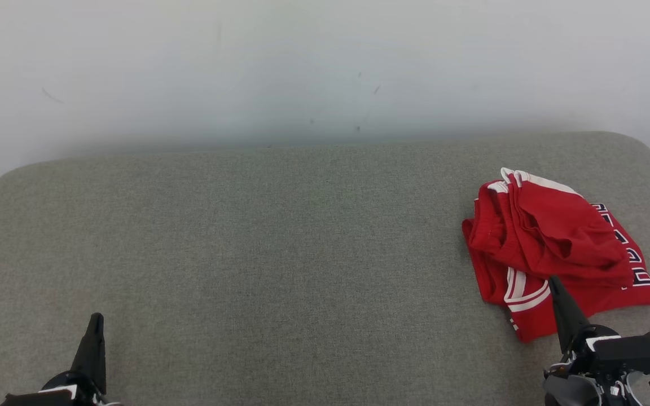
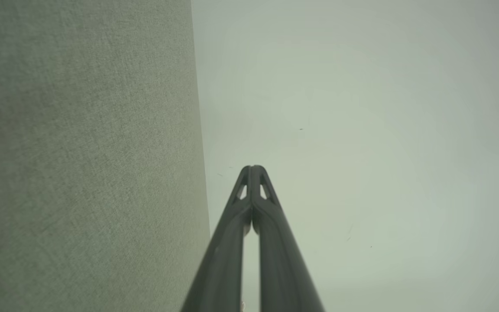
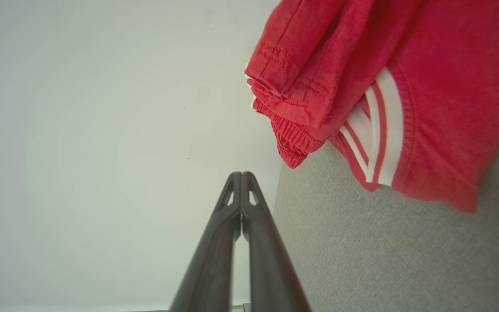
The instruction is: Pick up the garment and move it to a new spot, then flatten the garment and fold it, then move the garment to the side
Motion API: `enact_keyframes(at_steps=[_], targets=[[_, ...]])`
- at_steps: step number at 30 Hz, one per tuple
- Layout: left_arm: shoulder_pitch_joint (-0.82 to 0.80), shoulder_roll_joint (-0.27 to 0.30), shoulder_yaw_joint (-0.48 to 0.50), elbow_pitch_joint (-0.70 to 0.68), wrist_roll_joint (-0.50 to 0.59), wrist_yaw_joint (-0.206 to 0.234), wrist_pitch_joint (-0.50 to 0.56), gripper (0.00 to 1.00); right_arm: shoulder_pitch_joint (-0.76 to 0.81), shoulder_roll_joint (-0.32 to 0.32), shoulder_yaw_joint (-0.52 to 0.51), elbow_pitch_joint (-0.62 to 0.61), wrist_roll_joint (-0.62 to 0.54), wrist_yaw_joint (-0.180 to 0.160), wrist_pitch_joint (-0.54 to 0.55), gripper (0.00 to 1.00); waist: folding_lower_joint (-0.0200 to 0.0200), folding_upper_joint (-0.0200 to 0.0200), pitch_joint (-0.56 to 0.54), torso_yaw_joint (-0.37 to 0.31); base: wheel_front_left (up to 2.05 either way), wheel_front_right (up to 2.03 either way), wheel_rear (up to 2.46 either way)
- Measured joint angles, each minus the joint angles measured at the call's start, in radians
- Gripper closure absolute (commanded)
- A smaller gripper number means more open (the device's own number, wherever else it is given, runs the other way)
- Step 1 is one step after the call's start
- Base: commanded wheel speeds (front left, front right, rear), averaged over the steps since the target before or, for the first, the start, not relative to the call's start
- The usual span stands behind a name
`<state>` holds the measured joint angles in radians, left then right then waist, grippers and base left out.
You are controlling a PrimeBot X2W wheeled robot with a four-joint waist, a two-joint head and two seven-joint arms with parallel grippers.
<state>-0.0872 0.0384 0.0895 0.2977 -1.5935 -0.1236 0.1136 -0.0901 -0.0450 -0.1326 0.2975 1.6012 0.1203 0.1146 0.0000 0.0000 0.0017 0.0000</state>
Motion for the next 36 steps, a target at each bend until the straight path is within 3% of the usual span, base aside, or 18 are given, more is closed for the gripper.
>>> enact_keyframes(at_steps=[36], targets=[[0.000, 0.000, 0.000, 0.000, 0.000, 0.000, 0.000, 1.00, 0.000, 0.000, 0.000, 0.000, 0.000, 0.000, 0.000, 1.00, -0.0001, 0.0000, 0.000, 0.000, 0.00, 0.00, 0.00]])
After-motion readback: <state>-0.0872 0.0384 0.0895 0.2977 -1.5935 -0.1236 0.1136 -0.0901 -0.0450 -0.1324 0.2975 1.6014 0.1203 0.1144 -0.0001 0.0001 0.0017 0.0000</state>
